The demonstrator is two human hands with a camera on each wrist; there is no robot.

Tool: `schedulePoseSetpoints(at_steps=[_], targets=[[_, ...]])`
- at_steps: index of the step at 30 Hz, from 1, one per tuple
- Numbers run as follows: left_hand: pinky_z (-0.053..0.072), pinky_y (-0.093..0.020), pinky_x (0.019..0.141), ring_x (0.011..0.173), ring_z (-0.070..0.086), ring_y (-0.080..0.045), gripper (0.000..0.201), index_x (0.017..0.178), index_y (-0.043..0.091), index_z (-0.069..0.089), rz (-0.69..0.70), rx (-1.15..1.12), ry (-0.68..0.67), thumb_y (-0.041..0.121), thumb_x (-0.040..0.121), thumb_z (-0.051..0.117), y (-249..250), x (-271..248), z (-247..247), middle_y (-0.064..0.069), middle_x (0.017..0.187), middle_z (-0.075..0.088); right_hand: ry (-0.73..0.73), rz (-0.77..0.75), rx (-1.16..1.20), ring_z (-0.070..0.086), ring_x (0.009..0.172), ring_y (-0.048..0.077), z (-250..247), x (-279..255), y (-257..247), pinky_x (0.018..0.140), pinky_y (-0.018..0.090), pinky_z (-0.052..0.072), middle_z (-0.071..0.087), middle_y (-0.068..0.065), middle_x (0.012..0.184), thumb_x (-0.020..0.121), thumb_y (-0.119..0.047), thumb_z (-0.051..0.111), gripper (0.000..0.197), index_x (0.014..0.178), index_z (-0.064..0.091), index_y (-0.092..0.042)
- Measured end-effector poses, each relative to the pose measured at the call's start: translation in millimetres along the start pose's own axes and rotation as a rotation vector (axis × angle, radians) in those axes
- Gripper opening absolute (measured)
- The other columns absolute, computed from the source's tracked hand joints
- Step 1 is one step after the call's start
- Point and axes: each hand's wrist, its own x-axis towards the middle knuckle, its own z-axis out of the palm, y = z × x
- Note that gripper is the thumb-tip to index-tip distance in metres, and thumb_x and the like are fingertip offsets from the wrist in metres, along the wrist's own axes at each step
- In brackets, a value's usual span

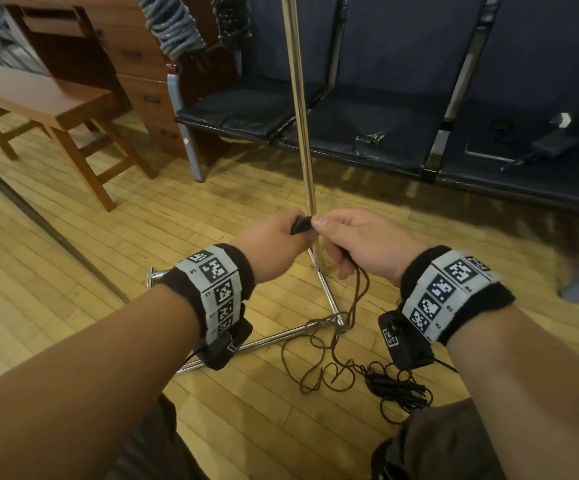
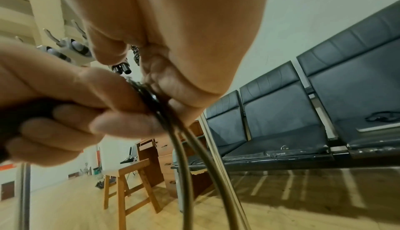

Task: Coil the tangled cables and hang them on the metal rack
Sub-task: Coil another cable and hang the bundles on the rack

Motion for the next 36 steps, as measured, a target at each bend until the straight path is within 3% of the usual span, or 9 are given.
schedulePoseSetpoints(at_steps=[3, 7, 12, 15, 19, 24, 27, 30, 36], targets=[[0.047, -0.025, 0.053, 0.058, 0.057, -0.011, 0.014, 0.093, 0.032, 0.060, -0.124, -0.164, 0.168, 0.036, 0.106, 0.058, -4, 7, -2, 0.005, 0.072, 0.060, -0.005, 0.006, 0.010, 0.058, 0.050, 0.014, -1, 3, 1, 0.057, 0.033, 0.053, 0.064, -0.005, 0.065, 0.105, -0.040, 0.053, 0.035, 0.099, 0.064, -0.008], [0.051, -0.041, 0.069, 0.065, 0.054, -0.020, 0.013, 0.098, 0.026, 0.063, -0.174, -0.604, 0.336, 0.038, 0.101, 0.060, 6, 11, -2, 0.005, 0.069, 0.056, -0.091, 0.074, 0.112, 0.053, 0.048, 0.016, 8, 5, 2, 0.049, 0.027, 0.049, 0.072, 0.000, 0.072, 0.107, -0.031, 0.050, 0.026, 0.105, 0.067, -0.011], [0.049, -0.032, 0.053, 0.055, 0.052, -0.013, 0.012, 0.089, 0.029, 0.063, -0.059, -0.833, 0.375, 0.040, 0.090, 0.058, 23, 11, 13, 0.008, 0.063, 0.055, -0.041, 0.167, 0.311, 0.059, 0.051, 0.016, 22, 8, 2, 0.051, 0.030, 0.055, 0.077, 0.005, 0.086, 0.108, -0.029, 0.048, 0.025, 0.110, 0.064, -0.009], [0.048, -0.036, 0.058, 0.059, 0.051, -0.015, 0.019, 0.072, 0.042, 0.064, -0.044, -0.867, 0.445, 0.039, 0.089, 0.057, 28, 14, 13, 0.006, 0.065, 0.054, -0.025, 0.194, 0.465, 0.064, 0.056, 0.020, 23, 9, 2, 0.059, 0.036, 0.060, 0.076, 0.008, 0.081, 0.108, -0.025, 0.048, 0.023, 0.111, 0.061, -0.006], [0.049, -0.031, 0.061, 0.057, 0.052, -0.010, 0.009, 0.088, 0.026, 0.062, -0.049, -1.043, 0.528, 0.027, 0.094, 0.055, 28, 22, 9, 0.009, 0.062, 0.055, -0.114, 0.197, 0.551, 0.071, 0.073, 0.025, 24, 7, 1, 0.070, 0.036, 0.058, 0.079, 0.018, 0.096, 0.109, -0.028, 0.047, 0.031, 0.123, 0.059, -0.003], [0.049, -0.026, 0.052, 0.052, 0.052, -0.010, 0.012, 0.089, 0.019, 0.058, -0.085, -1.262, 0.553, 0.016, 0.099, 0.051, 33, 26, 8, 0.007, 0.058, 0.054, -0.094, 0.212, 0.778, 0.074, 0.097, 0.043, 30, 6, 0, 0.097, 0.051, 0.058, 0.077, 0.025, 0.100, 0.109, -0.020, 0.047, 0.028, 0.120, 0.060, 0.002], [0.053, -0.030, 0.058, 0.057, 0.058, -0.013, 0.005, 0.093, 0.017, 0.060, -0.089, -1.339, 0.495, 0.015, 0.093, 0.056, 26, 25, 3, 0.003, 0.063, 0.058, -0.009, 0.202, 0.834, 0.069, 0.071, 0.033, 33, 9, -1, 0.075, 0.043, 0.062, 0.072, 0.018, 0.086, 0.109, -0.021, 0.050, 0.025, 0.118, 0.060, -0.001], [0.060, -0.037, 0.071, 0.070, 0.068, -0.019, 0.007, 0.099, 0.013, 0.062, -0.066, -1.416, 0.379, 0.012, 0.092, 0.060, 5, 22, -3, -0.004, 0.074, 0.066, 0.125, 0.217, 0.784, 0.048, 0.049, 0.016, 36, 12, 1, 0.055, 0.033, 0.054, 0.059, 0.006, 0.072, 0.108, -0.027, 0.051, 0.020, 0.110, 0.060, -0.008], [0.060, -0.031, 0.070, 0.091, 0.075, -0.026, 0.007, 0.093, 0.017, 0.073, -0.012, -1.117, 0.234, 0.013, 0.095, 0.068, -31, 8, -15, -0.016, 0.100, 0.076, 0.267, 0.166, 0.442, 0.049, 0.048, 0.011, 26, 17, 11, 0.064, 0.038, 0.050, 0.054, -0.003, 0.067, 0.105, -0.040, 0.052, 0.022, 0.103, 0.066, -0.023]])
